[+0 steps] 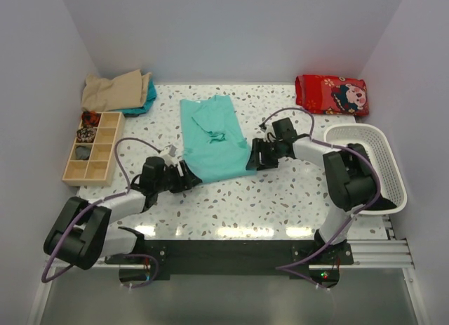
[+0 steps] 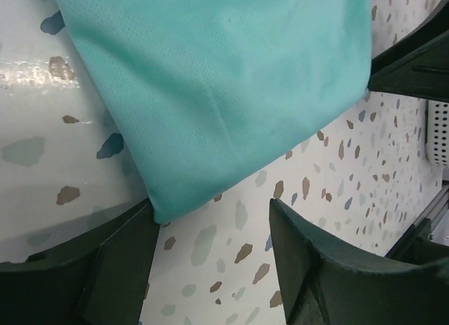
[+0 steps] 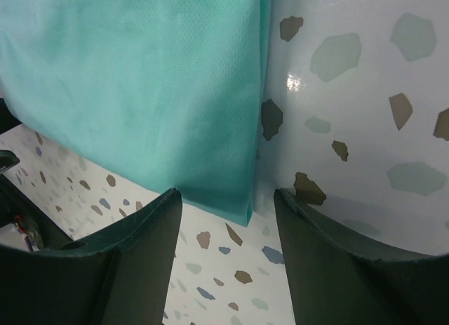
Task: Fold and stack the t-shirts
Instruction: Grab one side of the 2/3 rectangular tshirt with both arms
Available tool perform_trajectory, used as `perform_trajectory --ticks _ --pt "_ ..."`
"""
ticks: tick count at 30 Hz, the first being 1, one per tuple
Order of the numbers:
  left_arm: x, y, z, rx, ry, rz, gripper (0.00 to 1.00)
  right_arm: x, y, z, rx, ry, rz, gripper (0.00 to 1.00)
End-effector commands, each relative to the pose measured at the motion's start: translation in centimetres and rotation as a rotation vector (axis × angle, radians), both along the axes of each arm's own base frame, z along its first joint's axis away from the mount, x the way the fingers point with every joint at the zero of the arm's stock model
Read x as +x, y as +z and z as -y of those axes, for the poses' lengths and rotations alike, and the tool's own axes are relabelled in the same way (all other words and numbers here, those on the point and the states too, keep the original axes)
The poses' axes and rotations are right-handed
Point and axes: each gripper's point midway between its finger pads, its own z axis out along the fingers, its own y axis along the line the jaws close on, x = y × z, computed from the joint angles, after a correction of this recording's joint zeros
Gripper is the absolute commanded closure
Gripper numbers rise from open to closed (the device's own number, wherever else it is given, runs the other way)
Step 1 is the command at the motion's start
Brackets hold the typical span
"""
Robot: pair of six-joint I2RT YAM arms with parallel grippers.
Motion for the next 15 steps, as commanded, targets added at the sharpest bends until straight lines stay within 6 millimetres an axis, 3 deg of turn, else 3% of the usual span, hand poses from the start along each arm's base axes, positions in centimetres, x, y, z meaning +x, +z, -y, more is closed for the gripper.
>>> perform_trajectory --ticks 1,6,7,9,10,15 --pt "-0.7 -1.5 0.6 -0.039 -0.017 -0.051 0.34 -0.2 -0.9 -1.2 0.062 0.015 -0.043 0.42" --pt "-0.4 -2.1 0.6 -0.029 -0.013 -0.063 0.39 -0.2 -1.6 -2.1 0.114 0.015 -0.071 0.51" --pt "-0.2 -2.1 0.6 -0.026 -0.012 -0.061 0.41 -0.2 -1.8 -2.2 0.119 0.02 -0.076 0.63" --pt "0.0 -2.3 0.4 -0.014 -0.005 -0.06 0.47 0.1 -1.8 -2.4 0.126 0.018 -0.071 0.7" --pt "0.4 -2.1 0.5 -0.013 -0.002 -0.053 0.5 0.2 -1.9 -2.4 0.128 0.019 -0.069 0.79" --pt "1.3 -2.2 0.0 0.047 0.003 -0.048 0.79 0.8 -1.2 -2.7 0.136 0.021 -0.048 1.0"
